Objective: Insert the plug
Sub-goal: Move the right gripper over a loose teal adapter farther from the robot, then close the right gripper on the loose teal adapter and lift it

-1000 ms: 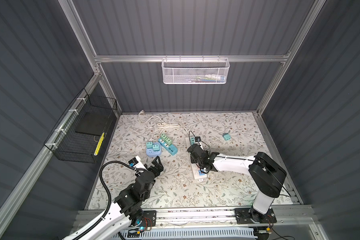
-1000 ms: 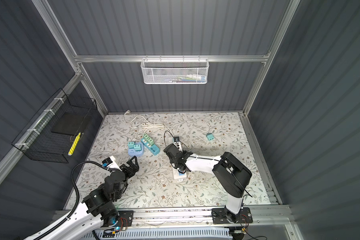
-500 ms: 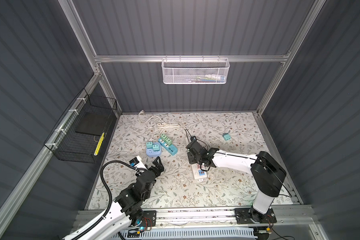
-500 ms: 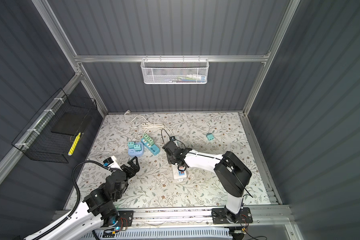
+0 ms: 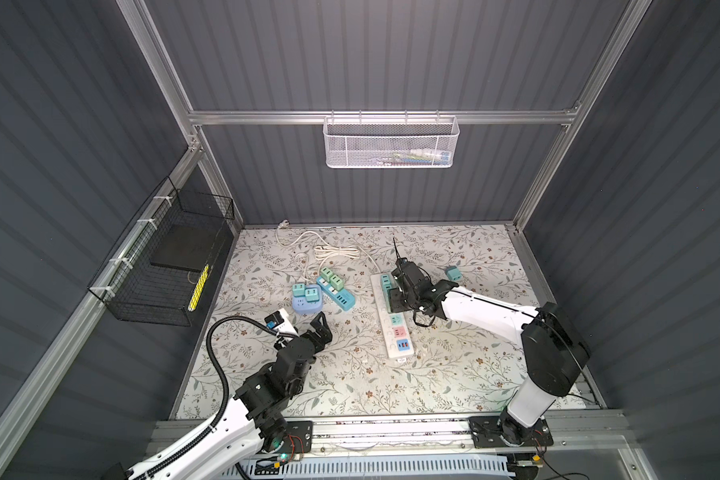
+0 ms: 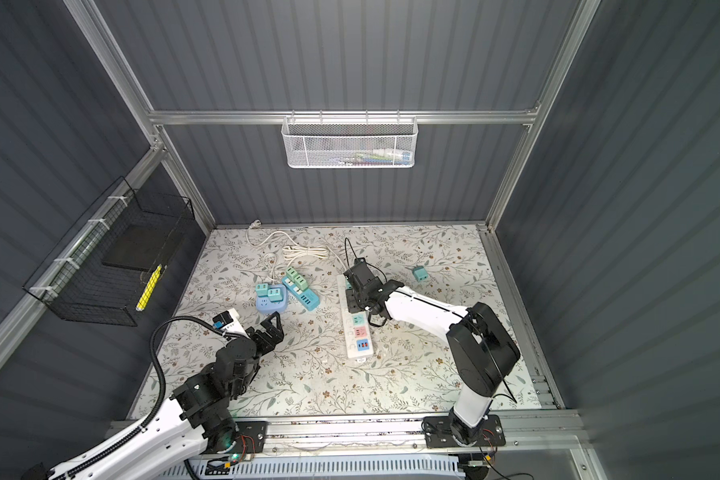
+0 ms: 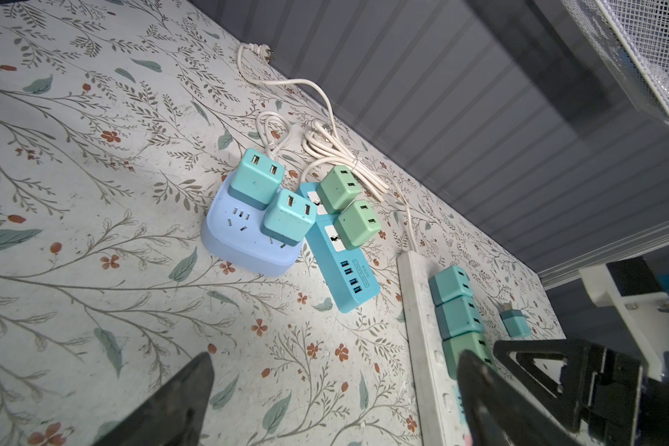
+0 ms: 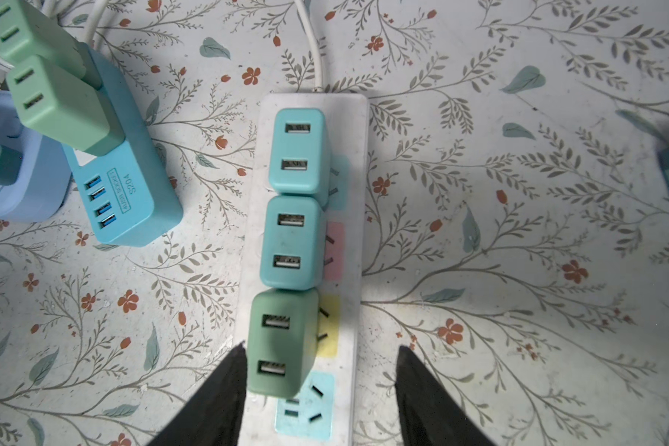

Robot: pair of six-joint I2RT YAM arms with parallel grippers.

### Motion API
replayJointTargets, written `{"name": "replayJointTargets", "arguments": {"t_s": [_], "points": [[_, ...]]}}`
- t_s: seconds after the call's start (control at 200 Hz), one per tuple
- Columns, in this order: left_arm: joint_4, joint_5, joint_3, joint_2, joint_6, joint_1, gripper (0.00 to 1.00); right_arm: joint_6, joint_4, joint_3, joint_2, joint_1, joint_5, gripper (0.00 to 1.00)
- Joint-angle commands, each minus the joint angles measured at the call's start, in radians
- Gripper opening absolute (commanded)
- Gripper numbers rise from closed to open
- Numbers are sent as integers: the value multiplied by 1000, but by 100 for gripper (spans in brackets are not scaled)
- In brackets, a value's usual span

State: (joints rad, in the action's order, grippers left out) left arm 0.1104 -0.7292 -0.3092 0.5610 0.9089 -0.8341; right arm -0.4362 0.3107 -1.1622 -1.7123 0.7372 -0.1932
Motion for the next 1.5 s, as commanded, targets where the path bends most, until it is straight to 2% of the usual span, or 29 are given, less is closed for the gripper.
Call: {"name": "replayJointTargets", "arguments": {"t_s": [0.0, 0.205, 0.425, 0.605, 0.75, 0.84, 0.986, 1.096, 1.211, 1.336, 1.496], "points": [[-16, -1, -31, 0, -23, 4, 98, 0, 6, 39, -25, -8, 18, 61], [-15, -4, -28, 0, -23, 4, 98, -19, -13, 86, -17, -15, 8, 60], [-29, -4, -28, 16, -22, 3, 99, -4, 17, 44, 49, -48, 24, 61], [-37, 4, -34, 34, -25, 3, 99, -8, 69, 4, 98, -189, 6, 74], [-38, 2, -45, 40, -47, 4, 100, -37, 183, -108, 22, -357, -36, 78], [-42, -3, -55, 48, -55, 6, 100, 60, 210, -200, -71, -453, 93, 79], [-22, 9, -91, 66, -75, 5, 100, 144, 244, -339, -224, -570, 225, 84], [-12, 21, -116, 85, -97, 5, 100, 230, 298, -457, -338, -607, 274, 86], [-9, 31, -135, 117, -104, 5, 100, 287, 355, -557, -434, -626, 278, 87], [-18, 39, -152, 148, -107, 5, 100, 328, 383, -604, -492, -634, 331, 87], [-34, 34, -175, 187, -122, 6, 100, 333, 419, -622, -517, -630, 339, 83]]}}
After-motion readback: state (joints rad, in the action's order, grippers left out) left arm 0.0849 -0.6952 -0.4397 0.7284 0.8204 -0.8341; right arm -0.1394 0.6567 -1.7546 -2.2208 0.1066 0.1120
